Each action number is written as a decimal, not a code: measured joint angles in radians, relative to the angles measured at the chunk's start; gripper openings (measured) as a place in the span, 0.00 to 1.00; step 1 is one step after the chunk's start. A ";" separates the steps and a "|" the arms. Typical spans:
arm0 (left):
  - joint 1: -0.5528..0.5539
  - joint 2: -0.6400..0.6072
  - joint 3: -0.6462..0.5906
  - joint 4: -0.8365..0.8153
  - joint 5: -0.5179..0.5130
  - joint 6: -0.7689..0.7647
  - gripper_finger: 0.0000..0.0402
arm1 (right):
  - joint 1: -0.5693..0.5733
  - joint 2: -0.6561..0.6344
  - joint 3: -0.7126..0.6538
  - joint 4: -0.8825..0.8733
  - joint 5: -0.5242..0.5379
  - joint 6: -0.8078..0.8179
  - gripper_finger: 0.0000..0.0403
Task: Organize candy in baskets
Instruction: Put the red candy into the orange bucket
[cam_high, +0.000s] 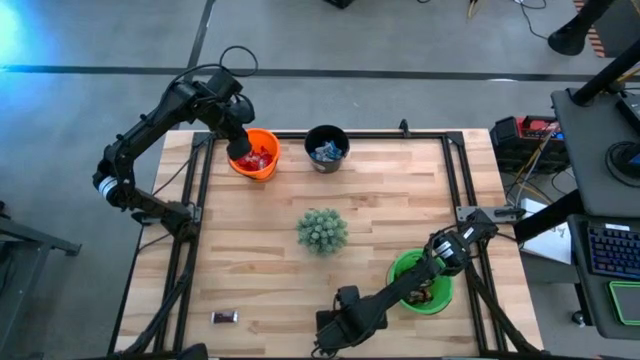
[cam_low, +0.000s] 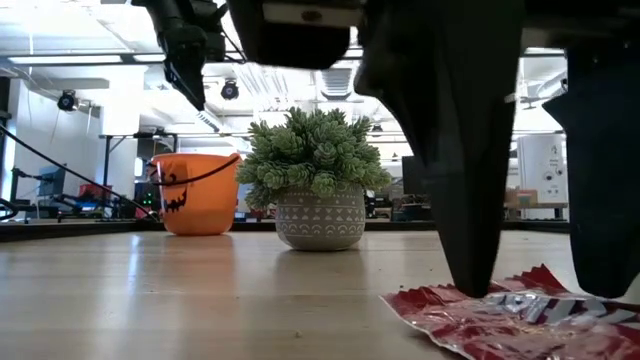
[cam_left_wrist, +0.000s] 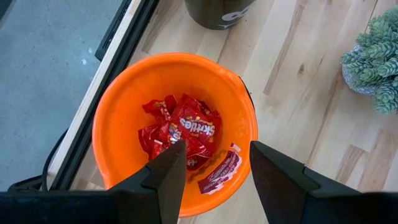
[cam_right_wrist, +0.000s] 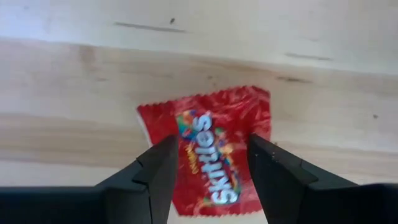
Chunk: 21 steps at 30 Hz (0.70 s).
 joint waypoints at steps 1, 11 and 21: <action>0.000 0.000 0.000 0.000 0.000 0.000 0.40 | 0.000 0.000 0.008 0.000 0.000 0.000 0.45; 0.000 0.000 0.000 -0.001 0.000 0.000 0.40 | 0.015 -0.001 0.016 0.000 -0.058 0.008 0.45; 0.000 0.000 0.000 -0.001 0.000 0.000 0.40 | 0.039 -0.003 0.007 -0.041 -0.086 0.035 0.45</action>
